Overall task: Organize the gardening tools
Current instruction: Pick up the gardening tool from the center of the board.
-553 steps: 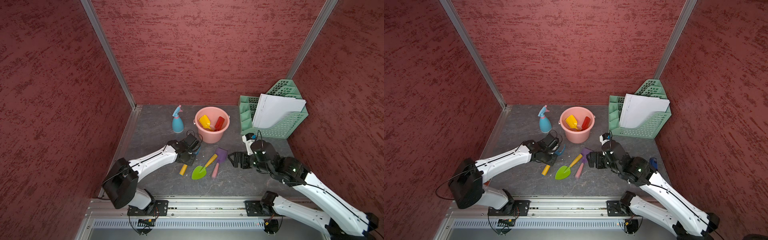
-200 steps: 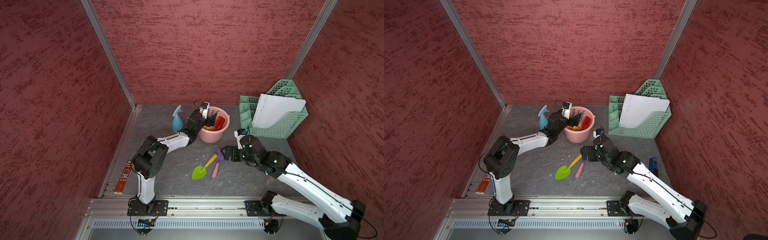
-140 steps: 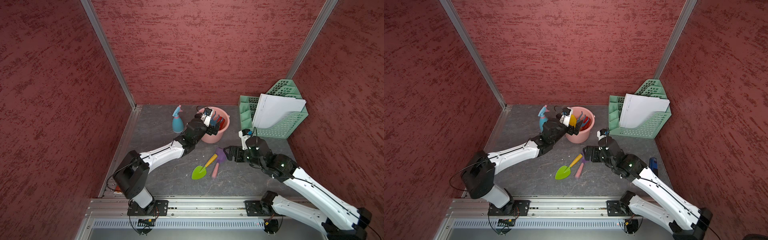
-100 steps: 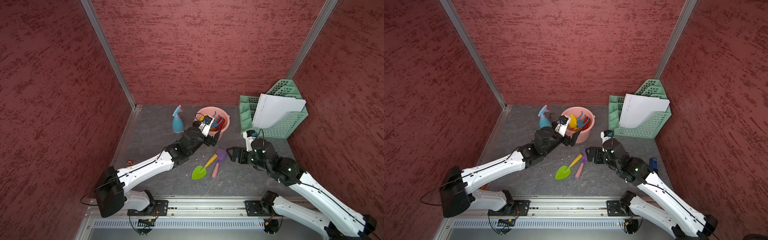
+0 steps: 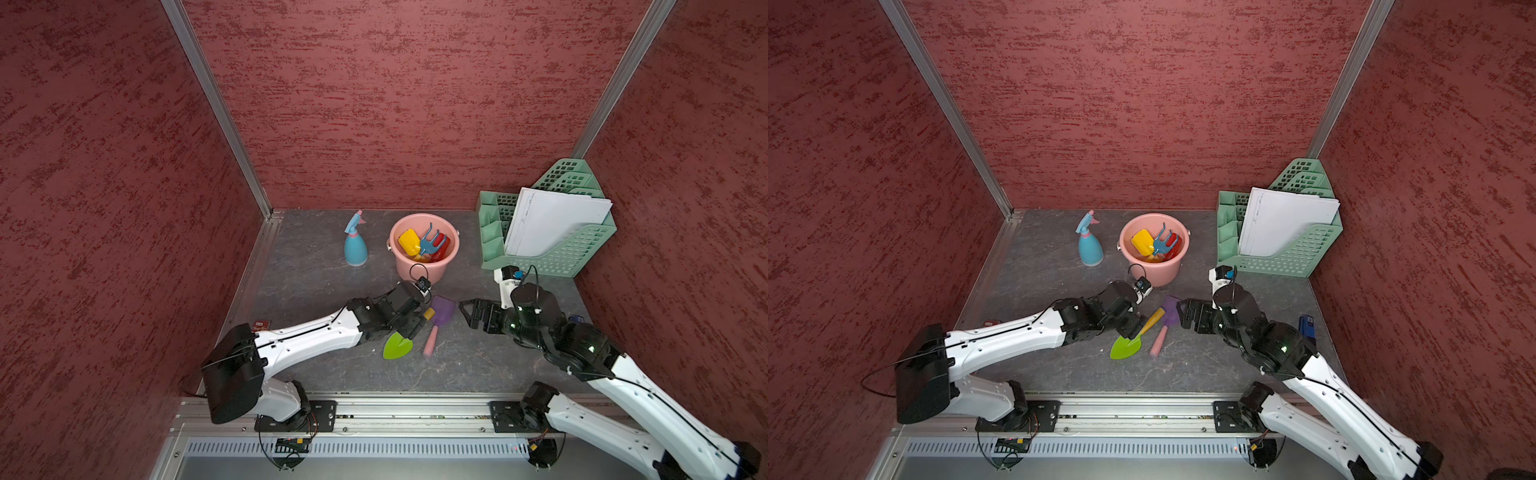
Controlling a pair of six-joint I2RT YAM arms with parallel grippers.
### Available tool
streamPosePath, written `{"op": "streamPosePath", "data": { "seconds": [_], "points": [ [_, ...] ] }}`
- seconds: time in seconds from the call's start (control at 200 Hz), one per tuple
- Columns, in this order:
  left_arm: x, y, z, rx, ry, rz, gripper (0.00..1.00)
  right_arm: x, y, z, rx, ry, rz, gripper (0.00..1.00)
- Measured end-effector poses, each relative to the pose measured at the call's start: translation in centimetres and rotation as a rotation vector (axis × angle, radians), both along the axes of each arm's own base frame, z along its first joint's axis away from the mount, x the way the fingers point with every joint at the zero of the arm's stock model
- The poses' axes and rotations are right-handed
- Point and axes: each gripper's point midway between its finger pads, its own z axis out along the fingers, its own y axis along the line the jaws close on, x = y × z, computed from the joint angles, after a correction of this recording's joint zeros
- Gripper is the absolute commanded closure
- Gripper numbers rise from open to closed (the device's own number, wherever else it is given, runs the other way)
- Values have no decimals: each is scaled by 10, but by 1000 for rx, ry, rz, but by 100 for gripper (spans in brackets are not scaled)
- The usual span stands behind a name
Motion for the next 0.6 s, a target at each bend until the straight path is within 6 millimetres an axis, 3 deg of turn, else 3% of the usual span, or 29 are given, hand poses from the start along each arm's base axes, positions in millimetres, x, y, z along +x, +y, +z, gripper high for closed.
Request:
{"op": "streamPosePath", "data": {
  "seconds": [0.275,0.601],
  "points": [
    [0,-12,-48,104,121,6,29,-9,-9,5,17,-11,-11,1],
    [6,-24,-72,130,159,2,32,-13,-19,6,5,-19,-31,2]
  ]
}}
